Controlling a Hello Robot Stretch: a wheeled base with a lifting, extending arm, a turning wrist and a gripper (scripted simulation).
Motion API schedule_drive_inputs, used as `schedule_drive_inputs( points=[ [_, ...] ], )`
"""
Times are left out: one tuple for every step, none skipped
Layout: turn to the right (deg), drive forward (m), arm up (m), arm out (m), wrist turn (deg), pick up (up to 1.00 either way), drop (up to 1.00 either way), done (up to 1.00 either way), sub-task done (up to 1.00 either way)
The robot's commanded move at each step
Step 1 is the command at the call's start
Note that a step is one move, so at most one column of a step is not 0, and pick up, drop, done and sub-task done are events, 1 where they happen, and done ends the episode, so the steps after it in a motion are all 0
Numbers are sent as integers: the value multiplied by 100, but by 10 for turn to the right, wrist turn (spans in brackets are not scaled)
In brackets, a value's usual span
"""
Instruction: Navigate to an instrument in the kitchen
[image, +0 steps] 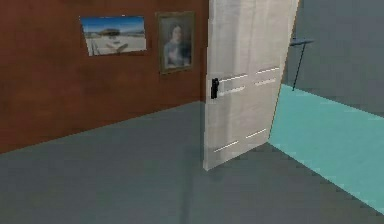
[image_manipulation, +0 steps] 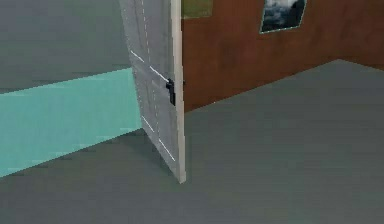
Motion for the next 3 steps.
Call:
schedule_drive_inputs(
  points=[
    [0,5,0,0,0,0,0,0,0],
    [-450,0,0,0,0,0,0,0,0],
    [-90,0,0,0,0,0,0,0,0]
  ],
)
